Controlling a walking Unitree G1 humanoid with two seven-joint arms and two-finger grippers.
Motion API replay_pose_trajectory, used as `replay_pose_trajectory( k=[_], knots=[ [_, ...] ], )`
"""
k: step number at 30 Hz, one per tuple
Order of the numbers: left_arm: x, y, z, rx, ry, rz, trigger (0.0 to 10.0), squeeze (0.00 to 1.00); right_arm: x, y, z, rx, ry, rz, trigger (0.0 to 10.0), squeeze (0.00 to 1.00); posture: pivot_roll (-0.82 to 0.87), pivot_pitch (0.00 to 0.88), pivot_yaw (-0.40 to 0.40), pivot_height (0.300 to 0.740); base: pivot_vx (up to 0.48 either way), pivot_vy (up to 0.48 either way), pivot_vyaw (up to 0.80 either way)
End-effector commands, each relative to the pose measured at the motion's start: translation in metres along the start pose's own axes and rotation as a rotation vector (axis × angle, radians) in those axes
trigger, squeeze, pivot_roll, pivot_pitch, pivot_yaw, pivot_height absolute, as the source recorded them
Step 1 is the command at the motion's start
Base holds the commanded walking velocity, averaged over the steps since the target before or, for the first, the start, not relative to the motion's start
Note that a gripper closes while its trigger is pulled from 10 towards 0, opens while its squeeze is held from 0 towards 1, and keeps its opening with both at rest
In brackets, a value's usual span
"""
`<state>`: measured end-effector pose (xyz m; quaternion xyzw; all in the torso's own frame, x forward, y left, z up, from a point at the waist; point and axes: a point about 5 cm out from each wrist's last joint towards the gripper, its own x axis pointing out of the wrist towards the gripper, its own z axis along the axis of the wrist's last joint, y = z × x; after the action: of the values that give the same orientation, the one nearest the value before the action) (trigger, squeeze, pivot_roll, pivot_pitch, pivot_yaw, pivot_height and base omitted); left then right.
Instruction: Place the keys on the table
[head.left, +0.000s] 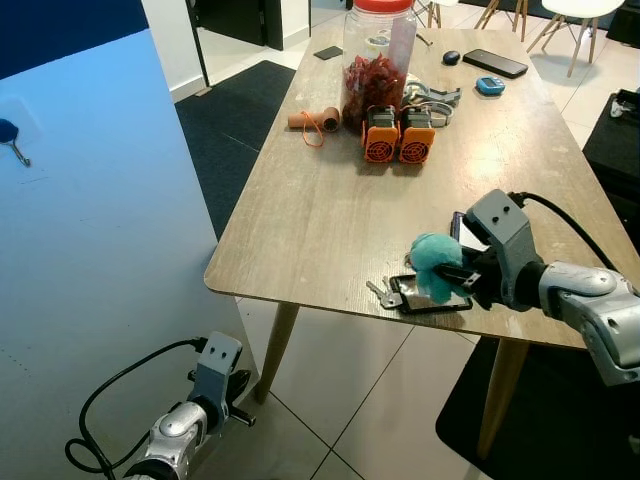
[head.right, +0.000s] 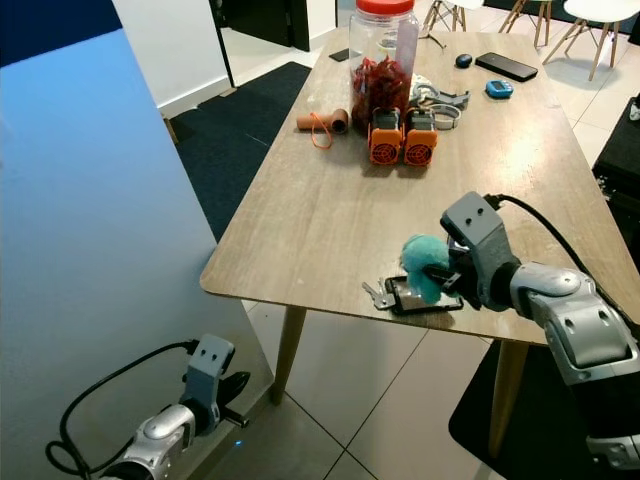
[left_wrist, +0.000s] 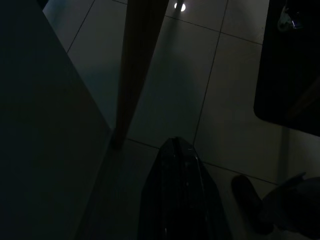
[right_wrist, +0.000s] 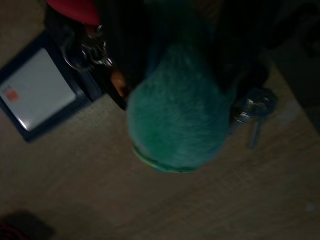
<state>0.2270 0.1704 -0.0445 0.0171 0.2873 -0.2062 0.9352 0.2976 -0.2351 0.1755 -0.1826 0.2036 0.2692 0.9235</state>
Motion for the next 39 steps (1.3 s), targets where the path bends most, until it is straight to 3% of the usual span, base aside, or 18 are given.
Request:
replay_pose_trajectory(
  k=[1, 19, 20, 21, 22, 23, 24, 25, 27, 28, 29, 31, 32, 33, 34, 36, 38, 39],
  knots=[
    [-0.001, 0.001, -0.002, -0.004, 0.017, 0.004, 10.0, 0.00, -0.005, -0.007, -0.001, 0.006, 0.011, -0.040, 10.0, 1.00, 0.04, 0.047, 0.057, 0.740, 0.000, 0.000, 0.00],
    [-0.001, 0.003, -0.001, -0.005, 0.018, 0.007, 10.0, 0.00, -0.016, -0.027, 0.000, 0.019, 0.010, -0.168, 10.0, 1.00, 0.04, 0.044, 0.060, 0.740, 0.000, 0.000, 0.00],
    [-0.001, 0.003, -0.001, -0.005, 0.017, 0.007, 10.0, 0.00, -0.022, -0.041, 0.002, 0.030, -0.010, -0.277, 10.0, 0.80, 0.04, 0.045, 0.061, 0.740, 0.000, 0.000, 0.00],
    [-0.001, 0.003, -0.001, -0.005, 0.017, 0.008, 10.0, 0.00, -0.026, -0.050, 0.003, 0.040, -0.024, -0.354, 10.0, 0.80, 0.04, 0.045, 0.061, 0.740, 0.000, 0.000, 0.00],
    [-0.001, 0.003, -0.001, -0.005, 0.017, 0.008, 10.0, 0.00, -0.026, -0.050, 0.003, 0.040, -0.024, -0.354, 10.0, 0.80, 0.04, 0.045, 0.061, 0.740, 0.000, 0.000, 0.00],
    [-0.001, 0.004, -0.001, -0.005, 0.019, 0.009, 10.0, 0.00, -0.053, -0.089, -0.003, 0.170, -0.135, -0.674, 10.0, 0.00, 0.03, 0.050, 0.063, 0.740, 0.000, 0.000, 0.00],
    [-0.001, 0.004, -0.002, -0.005, 0.020, 0.009, 10.0, 0.00, -0.062, -0.099, -0.007, 0.233, -0.178, -0.765, 10.0, 0.00, 0.03, 0.050, 0.063, 0.740, 0.000, 0.000, 0.00],
    [-0.001, 0.004, -0.002, -0.005, 0.020, 0.009, 10.0, 0.00, -0.062, -0.099, -0.007, 0.233, -0.178, -0.765, 10.0, 0.00, 0.03, 0.050, 0.063, 0.740, 0.000, 0.000, 0.00],
    [-0.002, 0.004, -0.003, -0.005, 0.024, 0.009, 10.0, 0.00, -0.089, -0.118, -0.028, 0.356, -0.238, -0.968, 10.0, 0.00, 0.04, 0.050, 0.061, 0.740, 0.000, 0.000, 0.00],
    [-0.002, 0.004, -0.003, -0.005, 0.024, 0.009, 10.0, 0.00, -0.089, -0.118, -0.028, 0.356, -0.238, -0.968, 10.0, 0.00, 0.04, 0.050, 0.061, 0.740, 0.000, 0.000, 0.00],
    [-0.003, 0.004, -0.004, -0.007, 0.026, 0.012, 10.0, 0.00, -0.123, -0.129, -0.069, 0.533, -0.289, -1.201, 10.0, 0.00, 0.04, 0.050, 0.056, 0.740, 0.000, 0.000, 0.00],
    [-0.003, 0.004, -0.004, -0.007, 0.026, 0.012, 10.0, 0.00, -0.123, -0.129, -0.069, 0.533, -0.289, -1.201, 10.0, 0.00, 0.04, 0.050, 0.056, 0.740, 0.000, 0.000, 0.00],
    [-0.003, 0.004, -0.005, -0.011, 0.027, 0.014, 10.0, 0.00, -0.150, -0.124, -0.112, 0.721, -0.330, -1.388, 10.0, 0.00, 0.04, 0.050, 0.053, 0.740, 0.000, 0.000, 0.00],
    [-0.004, 0.004, -0.006, -0.012, 0.027, 0.015, 10.0, 0.00, -0.158, -0.120, -0.127, 0.771, -0.328, -1.450, 10.0, 0.00, 0.04, 0.050, 0.053, 0.740, 0.000, 0.000, 0.00],
    [-0.004, 0.004, -0.006, -0.012, 0.027, 0.015, 10.0, 0.00, -0.158, -0.120, -0.127, 0.771, -0.328, -1.450, 10.0, 0.00, 0.04, 0.050, 0.053, 0.740, 0.000, 0.000, 0.00],
    [-0.004, 0.004, -0.007, -0.014, 0.027, 0.016, 10.0, 0.00, -0.168, -0.098, -0.173, 0.881, -0.241, -1.569, 10.0, 0.00, 0.04, 0.052, 0.049, 0.740, 0.000, 0.000, 0.00],
    [-0.004, 0.004, -0.007, -0.014, 0.027, 0.016, 10.0, 0.00, -0.168, -0.098, -0.173, 0.881, -0.241, -1.569, 10.0, 0.00, 0.04, 0.052, 0.049, 0.740, 0.000, 0.000, 0.00],
    [-0.004, 0.004, -0.007, -0.016, 0.027, 0.016, 10.0, 0.00, -0.170, -0.089, -0.188, 0.912, -0.206, -1.602, 10.0, 0.00, 0.04, 0.053, 0.049, 0.740, 0.000, 0.000, 0.00]
  ],
)
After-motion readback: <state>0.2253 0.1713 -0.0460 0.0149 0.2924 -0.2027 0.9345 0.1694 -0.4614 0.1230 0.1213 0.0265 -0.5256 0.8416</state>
